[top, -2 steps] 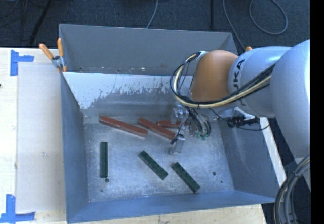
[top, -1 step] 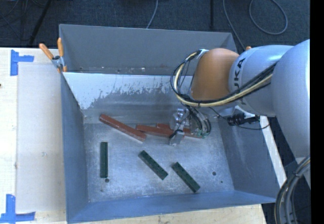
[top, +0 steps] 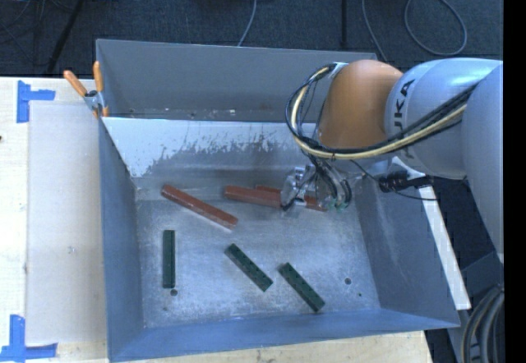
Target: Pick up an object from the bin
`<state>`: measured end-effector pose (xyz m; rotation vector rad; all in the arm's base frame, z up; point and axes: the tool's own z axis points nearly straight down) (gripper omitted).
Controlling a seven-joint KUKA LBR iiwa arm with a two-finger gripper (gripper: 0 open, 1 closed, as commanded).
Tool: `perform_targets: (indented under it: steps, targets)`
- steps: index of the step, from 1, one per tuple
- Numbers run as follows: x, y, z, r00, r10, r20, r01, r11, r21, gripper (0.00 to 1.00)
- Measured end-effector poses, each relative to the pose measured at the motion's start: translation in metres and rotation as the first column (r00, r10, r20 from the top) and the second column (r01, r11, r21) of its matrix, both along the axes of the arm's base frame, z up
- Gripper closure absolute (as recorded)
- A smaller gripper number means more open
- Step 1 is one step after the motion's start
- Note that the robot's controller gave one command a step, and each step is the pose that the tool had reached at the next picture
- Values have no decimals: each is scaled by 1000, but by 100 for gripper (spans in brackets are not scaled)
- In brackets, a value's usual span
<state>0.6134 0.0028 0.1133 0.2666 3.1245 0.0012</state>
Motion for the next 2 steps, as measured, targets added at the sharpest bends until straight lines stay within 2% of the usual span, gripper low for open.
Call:
perform_targets:
  steps: [1, 2]
  targets:
    - [1, 0, 31, 1000, 1, -1, -1, 1000, 0, 100]
    - [2, 0, 48, 1000, 3, -3, -3, 1000, 1, 100]
